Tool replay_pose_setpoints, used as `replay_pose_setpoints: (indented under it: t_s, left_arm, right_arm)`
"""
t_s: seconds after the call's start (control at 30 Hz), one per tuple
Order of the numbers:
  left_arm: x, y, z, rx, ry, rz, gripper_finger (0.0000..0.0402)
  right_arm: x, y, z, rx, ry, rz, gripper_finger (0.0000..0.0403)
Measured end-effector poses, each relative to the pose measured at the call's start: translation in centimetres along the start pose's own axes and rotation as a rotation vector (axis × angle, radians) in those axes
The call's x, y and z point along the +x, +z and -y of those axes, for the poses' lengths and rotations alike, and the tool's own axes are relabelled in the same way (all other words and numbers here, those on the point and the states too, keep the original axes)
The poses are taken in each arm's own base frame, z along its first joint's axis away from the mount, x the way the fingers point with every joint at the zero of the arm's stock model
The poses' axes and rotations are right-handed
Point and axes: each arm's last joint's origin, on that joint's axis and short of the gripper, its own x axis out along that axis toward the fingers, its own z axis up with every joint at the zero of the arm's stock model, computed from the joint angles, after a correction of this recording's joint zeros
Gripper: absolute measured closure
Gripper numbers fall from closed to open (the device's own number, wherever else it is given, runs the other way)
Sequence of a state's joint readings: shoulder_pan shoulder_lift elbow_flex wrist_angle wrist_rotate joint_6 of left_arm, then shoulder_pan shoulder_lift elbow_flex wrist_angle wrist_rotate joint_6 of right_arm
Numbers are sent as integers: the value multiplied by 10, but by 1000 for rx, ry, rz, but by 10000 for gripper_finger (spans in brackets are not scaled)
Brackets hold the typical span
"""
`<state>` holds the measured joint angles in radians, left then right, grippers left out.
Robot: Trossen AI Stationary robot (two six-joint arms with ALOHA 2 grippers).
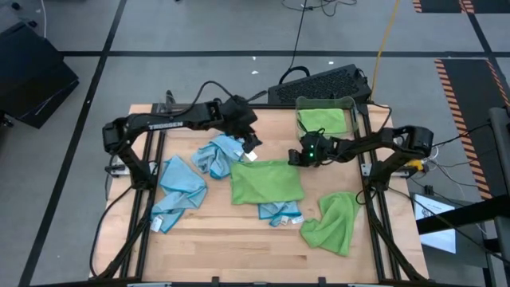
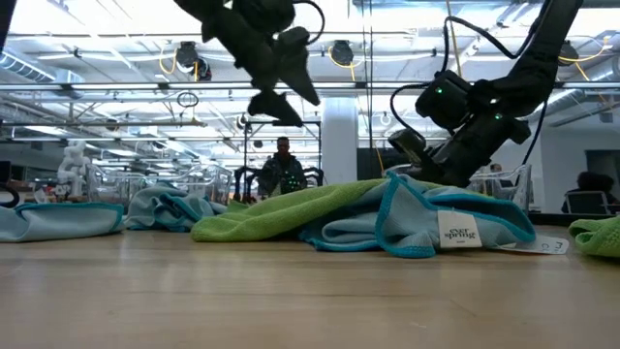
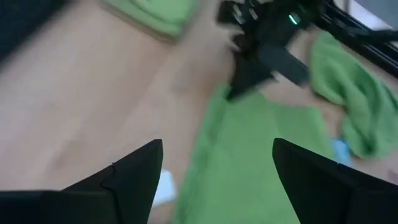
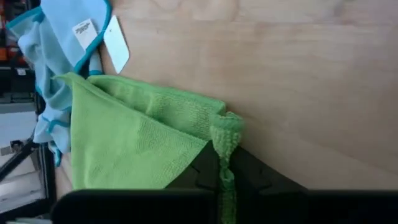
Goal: Sort microfiber towel by color & place in baskets
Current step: Fold the left green towel
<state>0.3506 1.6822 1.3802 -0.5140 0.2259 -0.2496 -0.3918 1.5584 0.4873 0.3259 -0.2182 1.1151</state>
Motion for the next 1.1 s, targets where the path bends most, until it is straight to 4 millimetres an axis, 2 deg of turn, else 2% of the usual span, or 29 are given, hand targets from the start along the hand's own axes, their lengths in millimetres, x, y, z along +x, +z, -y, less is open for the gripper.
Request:
replay_pose_setpoints:
  t_s: [0.13,0.23,0.37,0.5,0.77,0.93,1.1]
  left_arm:
    - [21,12,7,51,-61,28,94]
    - [46,15,10,117,-87,13,94]
    - [84,9,11,157,-134,-57,94]
    - [111,3,8,191,-167,-89,93]
    - [133,5,5,307,-169,7,93]
    - [148,-2,1,332,-202,-14,95]
    - [159,-10,-3,315,-224,-57,131]
  right_arm:
    - [-9,2,-6,-23,17,48,398]
    - [-13,3,-11,-29,42,66,398]
    - [-17,4,-17,-36,79,74,400]
    - [-18,5,-20,-42,123,65,400]
    - [-19,6,-29,-93,219,45,400]
    - [-19,6,-30,-103,237,35,400]
    - [-20,7,-33,-124,265,50,399]
